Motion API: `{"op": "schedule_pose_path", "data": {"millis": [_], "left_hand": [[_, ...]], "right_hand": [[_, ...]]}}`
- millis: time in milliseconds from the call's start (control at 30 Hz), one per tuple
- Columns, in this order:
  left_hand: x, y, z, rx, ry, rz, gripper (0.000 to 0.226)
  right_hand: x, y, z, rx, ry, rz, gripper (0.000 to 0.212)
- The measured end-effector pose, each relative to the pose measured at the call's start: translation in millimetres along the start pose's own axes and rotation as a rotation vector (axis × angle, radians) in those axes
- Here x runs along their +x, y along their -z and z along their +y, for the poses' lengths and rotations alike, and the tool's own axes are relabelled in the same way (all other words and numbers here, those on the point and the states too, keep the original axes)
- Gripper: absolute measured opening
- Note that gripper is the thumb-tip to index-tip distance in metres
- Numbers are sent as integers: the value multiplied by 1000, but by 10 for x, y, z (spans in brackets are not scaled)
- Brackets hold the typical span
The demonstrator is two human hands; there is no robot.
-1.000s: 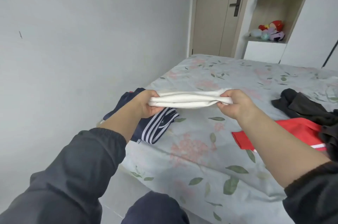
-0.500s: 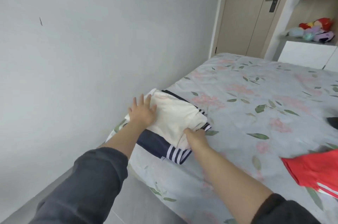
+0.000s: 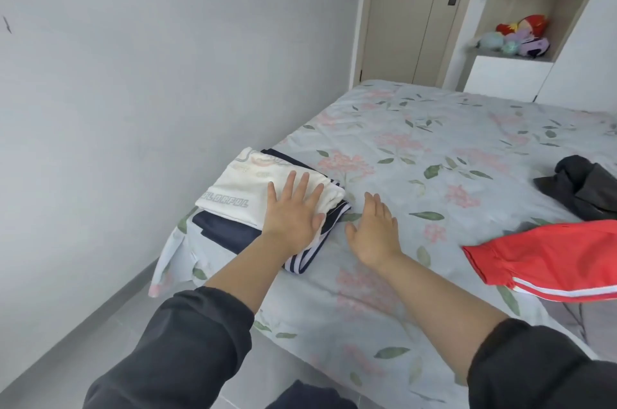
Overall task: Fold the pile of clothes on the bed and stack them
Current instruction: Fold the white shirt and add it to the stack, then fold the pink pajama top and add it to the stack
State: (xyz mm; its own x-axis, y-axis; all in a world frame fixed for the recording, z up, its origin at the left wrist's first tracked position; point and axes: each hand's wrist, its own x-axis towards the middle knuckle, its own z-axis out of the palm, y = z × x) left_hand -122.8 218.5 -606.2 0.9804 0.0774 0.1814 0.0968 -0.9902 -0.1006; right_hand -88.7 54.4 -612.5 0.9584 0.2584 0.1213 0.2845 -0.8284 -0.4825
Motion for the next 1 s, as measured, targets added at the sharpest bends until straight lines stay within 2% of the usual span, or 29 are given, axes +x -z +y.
{"op": "schedule_pose_path", "data": {"millis": [133,233,333,533,667,767,867,1000], "left_hand": [[16,208,686,8,-93,87,60],[-7,248,1318,22,-145,99,65],[-81,212,1986,-63,-200,98,67],[-393,-162,3005,-310,-232,81,66],[-375,-302,3367,-325,-320,107,69],[-352,-388,3556,-332,-302,116,69],[-404,-469,3747,-351,-323,103,68],[-446,-594,3931,-327,-401,61,69]], "right_hand": [[-174,505,612,-280,30,71,69],[-406,858,1106,-392,-19,130,67],[-681,1109,1592,-468,-107,182,66],[-1234,1284,2466,-478,-278,242,65],[-1584,1082,2896,-392,-456,269,63],[-1636,996,3053,-343,-530,271,64],[-1593,1133,3184,-378,-503,366,67],[-1628,1458,3460,-285,-640,573,72]]}}
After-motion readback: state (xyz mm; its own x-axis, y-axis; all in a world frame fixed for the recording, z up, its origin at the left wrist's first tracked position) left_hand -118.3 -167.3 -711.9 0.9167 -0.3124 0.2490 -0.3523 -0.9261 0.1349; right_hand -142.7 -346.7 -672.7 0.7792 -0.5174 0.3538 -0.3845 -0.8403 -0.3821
